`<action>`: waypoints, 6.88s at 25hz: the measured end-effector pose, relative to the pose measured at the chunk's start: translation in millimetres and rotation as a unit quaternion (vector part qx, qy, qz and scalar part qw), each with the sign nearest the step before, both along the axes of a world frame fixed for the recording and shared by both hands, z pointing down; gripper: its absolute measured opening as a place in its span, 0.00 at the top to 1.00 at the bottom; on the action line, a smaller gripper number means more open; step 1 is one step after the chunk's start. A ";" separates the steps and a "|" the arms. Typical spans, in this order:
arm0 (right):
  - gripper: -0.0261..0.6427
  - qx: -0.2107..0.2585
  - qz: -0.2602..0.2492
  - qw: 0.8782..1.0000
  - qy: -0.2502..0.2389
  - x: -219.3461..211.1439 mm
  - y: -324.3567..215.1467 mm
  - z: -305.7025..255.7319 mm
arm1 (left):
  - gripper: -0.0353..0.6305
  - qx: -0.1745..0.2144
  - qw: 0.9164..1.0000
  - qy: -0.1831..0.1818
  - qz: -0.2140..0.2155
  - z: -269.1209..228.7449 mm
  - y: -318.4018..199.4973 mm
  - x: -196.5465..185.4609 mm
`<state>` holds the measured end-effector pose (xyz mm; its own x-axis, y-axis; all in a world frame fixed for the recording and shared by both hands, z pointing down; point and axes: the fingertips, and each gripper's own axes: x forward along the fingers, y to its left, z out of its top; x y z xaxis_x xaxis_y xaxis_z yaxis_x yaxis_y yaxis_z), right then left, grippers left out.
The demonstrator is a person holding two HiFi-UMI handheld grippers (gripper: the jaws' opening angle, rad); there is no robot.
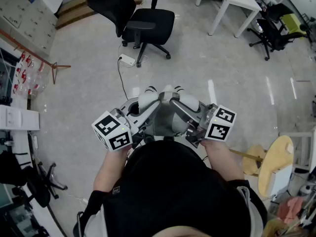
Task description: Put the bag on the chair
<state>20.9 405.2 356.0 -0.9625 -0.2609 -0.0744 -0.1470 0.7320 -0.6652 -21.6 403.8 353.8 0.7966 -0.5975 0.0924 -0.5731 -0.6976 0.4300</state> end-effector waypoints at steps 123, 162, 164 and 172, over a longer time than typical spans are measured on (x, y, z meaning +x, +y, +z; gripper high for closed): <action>0.92 0.073 0.108 0.986 0.106 116.6 -542.8 -12.4 | 0.86 0.074 0.993 -0.025 0.085 -2.2 -539.8 114.1; 0.92 0.108 -0.272 0.954 0.070 84.8 -693.6 -6.2 | 0.86 0.023 0.955 -0.034 -0.293 6.4 -653.3 92.0; 0.92 0.107 -0.274 0.953 0.071 78.8 -700.2 -4.4 | 0.86 0.018 0.954 -0.030 -0.298 9.5 -657.2 88.0; 0.92 0.097 -0.296 0.949 0.058 16.8 -720.4 -13.7 | 0.86 0.030 0.942 -0.042 -0.330 -1.9 -672.2 34.1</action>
<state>37.7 -315.2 342.3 -0.9410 0.3346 0.0499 0.2631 0.8167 -0.5135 12.5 -268.4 351.9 0.2405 -0.9666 0.0884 -0.9213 -0.1987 0.3341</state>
